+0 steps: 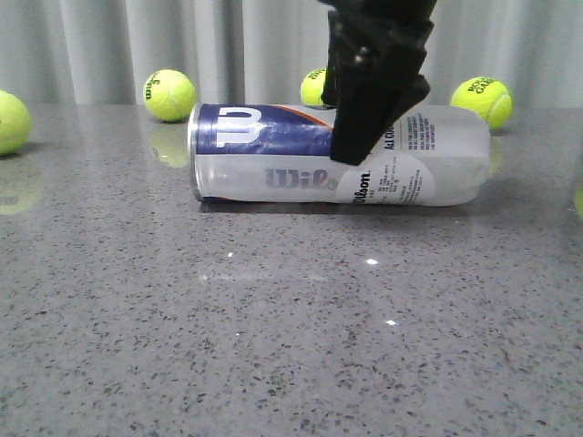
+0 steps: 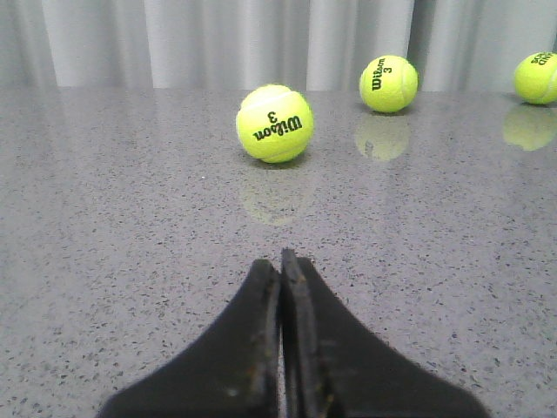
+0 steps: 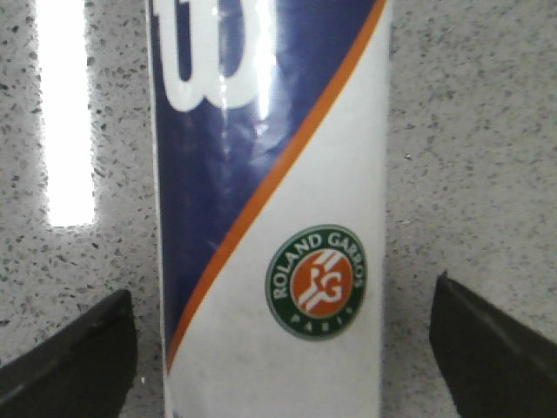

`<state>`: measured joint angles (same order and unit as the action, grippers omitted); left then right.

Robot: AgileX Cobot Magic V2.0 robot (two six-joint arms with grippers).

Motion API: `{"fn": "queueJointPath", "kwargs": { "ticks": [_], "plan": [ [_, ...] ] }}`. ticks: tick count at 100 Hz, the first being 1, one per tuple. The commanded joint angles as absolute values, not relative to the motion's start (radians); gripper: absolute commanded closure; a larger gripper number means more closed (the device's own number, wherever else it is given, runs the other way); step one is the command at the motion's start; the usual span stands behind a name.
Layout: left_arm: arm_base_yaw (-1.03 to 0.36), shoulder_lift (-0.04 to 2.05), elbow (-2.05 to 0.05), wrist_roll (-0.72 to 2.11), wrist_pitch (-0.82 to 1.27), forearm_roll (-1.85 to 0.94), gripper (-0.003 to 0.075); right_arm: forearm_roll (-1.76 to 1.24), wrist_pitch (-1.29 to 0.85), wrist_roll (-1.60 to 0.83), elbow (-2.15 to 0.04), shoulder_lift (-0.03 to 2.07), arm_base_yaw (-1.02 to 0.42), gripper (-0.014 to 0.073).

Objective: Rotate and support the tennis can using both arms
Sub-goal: 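Carry the can with the right gripper toward the table center and set it down, then open the right gripper and lift it away from the can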

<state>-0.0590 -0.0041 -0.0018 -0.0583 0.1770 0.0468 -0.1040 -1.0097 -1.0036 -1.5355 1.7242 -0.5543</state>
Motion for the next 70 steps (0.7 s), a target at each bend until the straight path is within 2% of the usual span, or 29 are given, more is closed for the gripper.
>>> {"fn": "queueJointPath", "kwargs": {
  "ticks": [1, 13, 20, 30, 35, 42, 49, 70],
  "plan": [
    [-0.065, -0.045, 0.046, -0.059, 0.089, 0.047, 0.0741, -0.099, -0.977, -1.010, -1.560, 1.625, -0.557, -0.0072],
    [-0.065, -0.045, 0.046, -0.059, 0.089, 0.047, 0.0741, -0.080, -0.984, -0.851, -1.560, 1.572, -0.557, -0.0062],
    [-0.065, -0.045, 0.046, -0.059, 0.089, 0.047, 0.0741, -0.021, -0.982, -0.664, -1.560, 1.546, -0.557, 0.0011],
    [-0.065, -0.045, 0.046, -0.059, 0.089, 0.047, 0.0741, 0.094, -0.991, -0.353, -1.559, 1.515, -0.557, 0.0245],
    [-0.065, -0.045, 0.046, -0.059, 0.089, 0.047, 0.0741, 0.141, -1.000, -0.226, -1.559, 1.504, -0.555, 0.0389],
    [-0.065, -0.045, 0.046, -0.059, 0.089, 0.047, 0.0741, 0.187, -1.010, -0.107, -1.559, 1.486, -0.545, 0.0543],
    [-0.065, -0.045, 0.046, -0.059, 0.089, 0.047, 0.0741, 0.201, -1.021, -0.037, -1.559, 1.472, -0.527, 0.0657],
    [-0.065, -0.045, 0.046, -0.059, 0.089, 0.047, 0.0741, 0.170, -1.081, 0.097, -1.556, 1.441, -0.421, 0.0659]
  ]
}}
